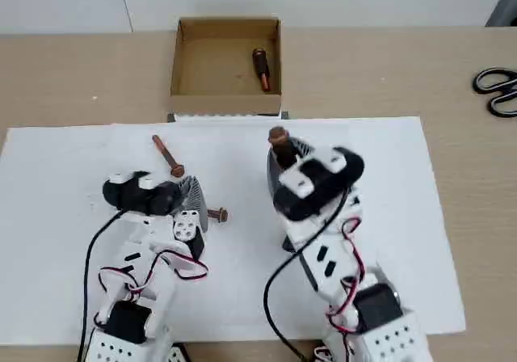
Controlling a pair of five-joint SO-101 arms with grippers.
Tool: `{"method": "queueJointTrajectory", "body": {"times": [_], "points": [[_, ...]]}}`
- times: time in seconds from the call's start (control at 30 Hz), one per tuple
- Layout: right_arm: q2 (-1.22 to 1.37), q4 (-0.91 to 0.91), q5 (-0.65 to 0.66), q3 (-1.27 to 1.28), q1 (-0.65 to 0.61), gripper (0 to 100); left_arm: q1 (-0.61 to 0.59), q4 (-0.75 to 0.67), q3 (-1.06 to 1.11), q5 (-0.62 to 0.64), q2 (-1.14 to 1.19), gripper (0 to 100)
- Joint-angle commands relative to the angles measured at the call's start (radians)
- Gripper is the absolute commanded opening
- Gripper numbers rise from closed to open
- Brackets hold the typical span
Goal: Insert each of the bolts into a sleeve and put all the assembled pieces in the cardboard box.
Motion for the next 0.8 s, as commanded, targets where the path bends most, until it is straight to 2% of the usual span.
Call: {"method": "queueJointTrajectory", "body": {"times": [0.0, 0.07, 0.23, 0.5, 0.77], "points": [[0.282, -0.087, 0.011, -0.218, 0.03, 0.2, 0.003, 0.0, -0.005, -0.109, 0.003, 1], [0.433, -0.124, 0.011, -0.313, 0.045, 0.2, 0.005, 0.011, -0.005, -0.147, 0.005, 1], [0.799, -0.193, 0.015, -0.582, 0.087, 0.2, 0.006, 0.028, -0.005, -0.153, 0.005, 1], [1.333, -0.194, 0.021, -1.155, 0.101, 0.3, 0.005, 0.118, -0.005, -0.157, 0.005, 1], [1.782, -0.197, 0.121, -1.68, 0.081, 0.3, 0.006, 0.138, -0.005, -0.249, 0.005, 1]]}}
